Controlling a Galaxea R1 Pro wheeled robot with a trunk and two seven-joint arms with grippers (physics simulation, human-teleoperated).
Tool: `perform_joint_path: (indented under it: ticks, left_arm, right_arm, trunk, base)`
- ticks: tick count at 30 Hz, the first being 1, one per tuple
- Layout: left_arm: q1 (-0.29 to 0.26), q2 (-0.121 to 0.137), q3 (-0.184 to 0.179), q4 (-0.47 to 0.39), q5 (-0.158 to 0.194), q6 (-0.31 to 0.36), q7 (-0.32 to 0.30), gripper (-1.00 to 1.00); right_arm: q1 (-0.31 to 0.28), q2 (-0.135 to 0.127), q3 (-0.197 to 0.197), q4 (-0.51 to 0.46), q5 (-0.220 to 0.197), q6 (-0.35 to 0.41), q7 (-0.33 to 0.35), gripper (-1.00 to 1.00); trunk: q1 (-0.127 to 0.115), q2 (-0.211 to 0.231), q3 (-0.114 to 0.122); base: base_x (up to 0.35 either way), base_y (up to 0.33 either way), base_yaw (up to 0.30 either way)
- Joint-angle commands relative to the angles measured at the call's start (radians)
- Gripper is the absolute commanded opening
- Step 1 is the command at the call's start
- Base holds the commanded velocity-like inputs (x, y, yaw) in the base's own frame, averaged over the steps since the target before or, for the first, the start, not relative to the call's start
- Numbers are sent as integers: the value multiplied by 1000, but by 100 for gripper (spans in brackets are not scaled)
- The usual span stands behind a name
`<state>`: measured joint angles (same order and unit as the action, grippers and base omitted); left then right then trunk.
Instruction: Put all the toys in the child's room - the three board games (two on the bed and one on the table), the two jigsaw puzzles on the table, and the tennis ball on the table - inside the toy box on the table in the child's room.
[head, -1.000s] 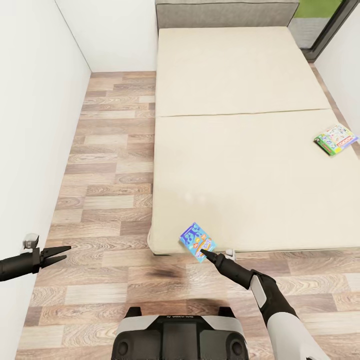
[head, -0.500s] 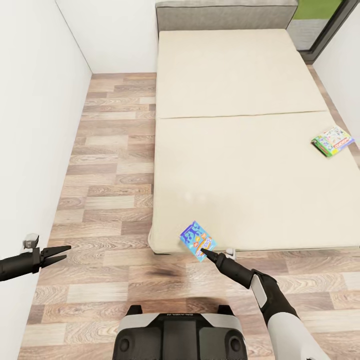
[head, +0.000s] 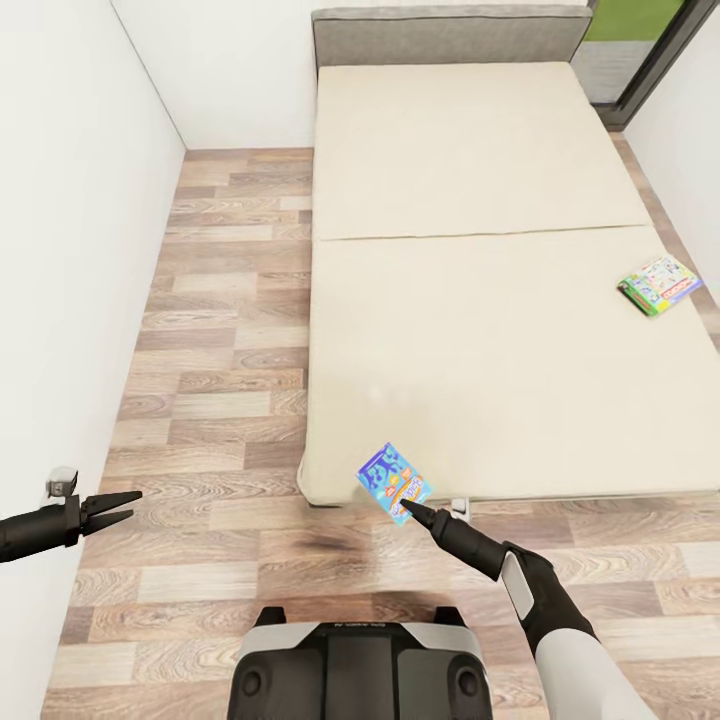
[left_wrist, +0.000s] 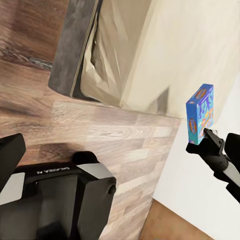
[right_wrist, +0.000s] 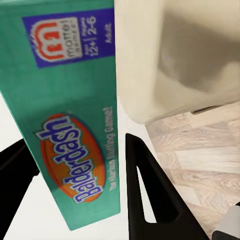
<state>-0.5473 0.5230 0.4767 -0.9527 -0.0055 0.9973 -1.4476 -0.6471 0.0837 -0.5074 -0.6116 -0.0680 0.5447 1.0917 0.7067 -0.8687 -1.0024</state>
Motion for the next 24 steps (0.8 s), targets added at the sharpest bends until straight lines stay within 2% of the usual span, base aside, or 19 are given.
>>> perform_joint_path:
  ticks: [1,9,15,24]
  left_arm:
    - [0,0,0,0,-1,11,-4,100]
    - [0,0,-5,0,-1,11,-4,100]
    - [-2,0,-72,0,0,11,-5,100]
    - [-5,0,-92,0,1,11,-5,100]
  right_arm:
    - [0,1,-5,0,1,7,3,-100]
    - [0,2,-5,0,0,8,1,-100]
    - [0,2,-5,-3,0,7,4,-100]
    - [-1,3,-3,-55,0,8,6,-100]
  trunk:
    - [-4,7,3]
    - [-34,63,28]
    - [-57,105,47]
    - [-92,168,85]
  base:
    - [0,0,0]
    - [0,0,0]
    - [0,0,0]
    - [0,0,0]
